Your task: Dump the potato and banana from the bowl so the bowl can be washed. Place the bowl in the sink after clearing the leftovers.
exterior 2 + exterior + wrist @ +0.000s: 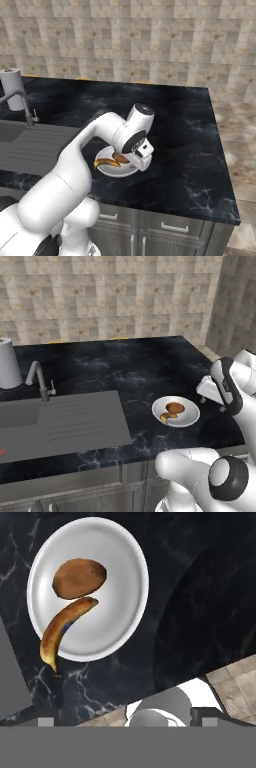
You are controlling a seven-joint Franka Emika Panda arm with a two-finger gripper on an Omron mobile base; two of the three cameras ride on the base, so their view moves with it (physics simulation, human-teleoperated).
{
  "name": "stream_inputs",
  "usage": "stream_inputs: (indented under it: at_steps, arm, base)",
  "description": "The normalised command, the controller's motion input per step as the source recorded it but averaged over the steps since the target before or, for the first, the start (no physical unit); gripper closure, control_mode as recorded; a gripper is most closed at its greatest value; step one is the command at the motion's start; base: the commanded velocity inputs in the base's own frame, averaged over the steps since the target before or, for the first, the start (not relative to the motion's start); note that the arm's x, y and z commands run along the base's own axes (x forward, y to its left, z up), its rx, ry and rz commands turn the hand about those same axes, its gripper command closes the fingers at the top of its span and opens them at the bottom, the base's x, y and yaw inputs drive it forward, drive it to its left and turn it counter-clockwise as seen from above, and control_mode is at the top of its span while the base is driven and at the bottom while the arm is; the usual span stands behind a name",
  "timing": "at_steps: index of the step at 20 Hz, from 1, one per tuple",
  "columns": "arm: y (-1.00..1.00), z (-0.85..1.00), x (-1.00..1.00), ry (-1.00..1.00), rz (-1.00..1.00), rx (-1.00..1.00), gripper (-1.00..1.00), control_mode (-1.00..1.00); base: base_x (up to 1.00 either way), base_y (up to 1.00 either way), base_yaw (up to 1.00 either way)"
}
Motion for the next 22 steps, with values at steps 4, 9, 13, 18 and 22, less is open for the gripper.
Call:
stream_inputs:
  at_steps: [4, 9, 13, 18, 22]
  arm:
    - [0.00, -0.24, 0.08, 0.08, -0.05, 0.00, -1.00, -1.00]
    - [0.00, -0.39, 0.13, 0.06, -0.03, -0.01, -1.00, -1.00]
    - [0.00, -0.51, 0.10, 0.01, -0.01, 0.07, -1.00, -1.00]
    - [0.00, -0.47, 0.24, 0.00, -0.01, 0.04, -1.00, -1.00]
    - [-0.02, -0.24, 0.44, 0.00, -0.02, -0.02, -1.00, -1.00]
  base:
    - [0.00, 0.00, 0.00]
    - [0.00, 0.00, 0.00]
    - [0.00, 0.00, 0.00]
    - [0.00, 0.00, 0.00]
    - [0.00, 0.00, 0.00]
